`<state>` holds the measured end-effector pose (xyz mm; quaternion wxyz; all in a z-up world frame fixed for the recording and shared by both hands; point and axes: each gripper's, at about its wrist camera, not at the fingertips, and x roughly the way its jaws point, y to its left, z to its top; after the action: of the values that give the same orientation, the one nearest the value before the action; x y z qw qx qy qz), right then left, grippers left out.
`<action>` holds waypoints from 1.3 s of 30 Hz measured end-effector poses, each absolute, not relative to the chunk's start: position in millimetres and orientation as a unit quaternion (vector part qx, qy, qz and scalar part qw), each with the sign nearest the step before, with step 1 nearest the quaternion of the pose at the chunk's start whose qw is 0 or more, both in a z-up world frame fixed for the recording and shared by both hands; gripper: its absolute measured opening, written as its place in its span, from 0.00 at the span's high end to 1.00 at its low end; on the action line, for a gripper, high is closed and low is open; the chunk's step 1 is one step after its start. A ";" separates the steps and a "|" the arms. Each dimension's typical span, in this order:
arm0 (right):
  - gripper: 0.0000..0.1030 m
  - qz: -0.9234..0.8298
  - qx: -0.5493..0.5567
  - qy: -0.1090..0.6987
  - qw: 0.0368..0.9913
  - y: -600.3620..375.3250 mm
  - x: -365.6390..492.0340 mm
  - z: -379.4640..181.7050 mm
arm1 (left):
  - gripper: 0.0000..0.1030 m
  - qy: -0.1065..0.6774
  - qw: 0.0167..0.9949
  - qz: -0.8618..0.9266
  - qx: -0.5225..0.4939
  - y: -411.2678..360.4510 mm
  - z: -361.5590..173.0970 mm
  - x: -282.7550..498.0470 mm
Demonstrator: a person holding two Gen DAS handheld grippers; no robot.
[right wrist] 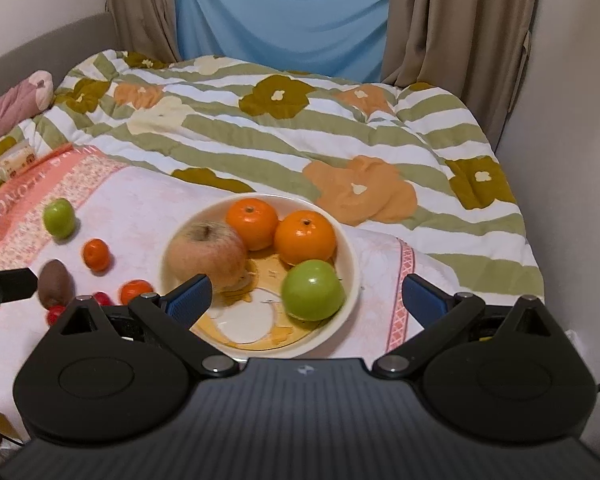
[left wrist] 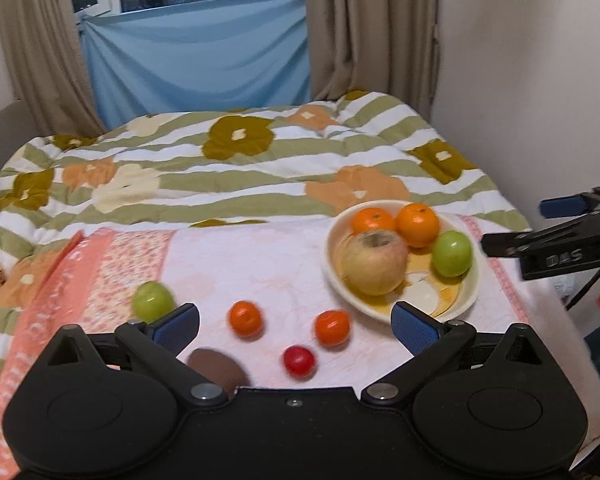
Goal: Organize fruits
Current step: 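Withdraw both grippers from the bowl toward the remaining fruit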
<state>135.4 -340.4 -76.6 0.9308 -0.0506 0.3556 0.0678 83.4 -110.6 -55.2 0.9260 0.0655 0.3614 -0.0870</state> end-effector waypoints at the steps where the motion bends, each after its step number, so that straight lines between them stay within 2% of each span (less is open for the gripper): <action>1: 0.00 0.067 -0.046 0.356 0.931 -336.0 130.9 -73.6 | 0.00 0.362 0.926 -0.083 0.066 -105.9 -54.9 81.0; 18: 0.00 0.050 -0.013 0.363 0.930 -232.3 74.9 -55.2 | 0.00 0.357 0.920 -0.137 0.087 -2.4 -40.9 67.8; 39: 0.00 0.039 0.016 0.398 0.917 -118.8 92.8 -124.1 | 0.02 0.388 0.888 -0.220 0.111 71.7 -105.5 154.3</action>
<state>92.8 -118.8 -124.1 0.9166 0.0158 0.3975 0.0385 154.3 71.7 -105.5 0.8880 0.1109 0.3881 -0.2202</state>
